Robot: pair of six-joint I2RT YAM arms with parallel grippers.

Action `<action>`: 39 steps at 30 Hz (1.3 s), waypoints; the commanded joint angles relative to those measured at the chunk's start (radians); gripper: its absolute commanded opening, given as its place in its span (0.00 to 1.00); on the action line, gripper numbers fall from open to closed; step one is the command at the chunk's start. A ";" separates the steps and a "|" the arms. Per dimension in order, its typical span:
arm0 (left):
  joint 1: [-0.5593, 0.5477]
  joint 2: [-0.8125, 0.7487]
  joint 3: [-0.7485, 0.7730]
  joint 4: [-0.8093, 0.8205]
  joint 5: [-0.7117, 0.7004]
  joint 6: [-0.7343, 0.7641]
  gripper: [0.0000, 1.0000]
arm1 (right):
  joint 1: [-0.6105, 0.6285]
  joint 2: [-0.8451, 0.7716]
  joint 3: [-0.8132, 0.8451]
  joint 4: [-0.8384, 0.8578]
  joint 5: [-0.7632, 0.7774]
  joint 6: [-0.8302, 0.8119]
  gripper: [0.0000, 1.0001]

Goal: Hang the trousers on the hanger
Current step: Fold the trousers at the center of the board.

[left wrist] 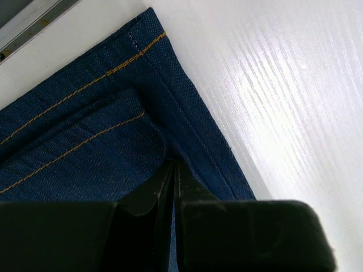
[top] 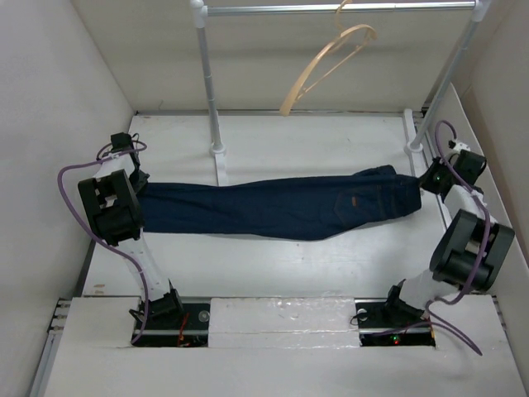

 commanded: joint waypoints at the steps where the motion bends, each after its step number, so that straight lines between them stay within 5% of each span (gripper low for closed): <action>1: 0.016 0.021 -0.033 -0.016 -0.071 -0.006 0.00 | -0.020 0.100 0.061 0.028 0.050 0.010 0.00; 19: 0.016 -0.048 -0.058 0.055 -0.073 -0.032 0.00 | 0.086 0.253 0.329 0.051 0.166 -0.019 0.00; 23: 0.016 0.000 -0.020 0.012 -0.073 -0.037 0.00 | 0.086 0.365 0.422 -0.078 0.150 -0.062 0.14; 25: 0.016 -0.009 -0.026 0.013 -0.077 -0.032 0.02 | 0.086 0.368 0.412 -0.072 0.134 -0.073 0.43; 26: 0.016 -0.019 -0.032 0.033 -0.077 -0.024 0.07 | 0.086 0.341 0.399 -0.041 0.112 -0.073 0.68; 27: 0.016 -0.034 -0.032 0.036 -0.073 -0.017 0.11 | 0.086 0.321 0.382 -0.026 0.095 -0.067 0.78; 29: 0.016 -0.049 -0.007 0.024 -0.071 -0.017 0.37 | 0.086 0.258 0.332 -0.007 0.098 -0.053 0.95; 32: 0.016 -0.083 0.020 0.010 -0.054 -0.024 0.54 | 0.086 0.125 0.229 -0.015 0.109 -0.033 0.97; 39: -0.078 -0.238 -0.003 0.027 -0.011 -0.011 0.59 | -0.013 -0.115 -0.147 0.132 -0.001 0.145 0.97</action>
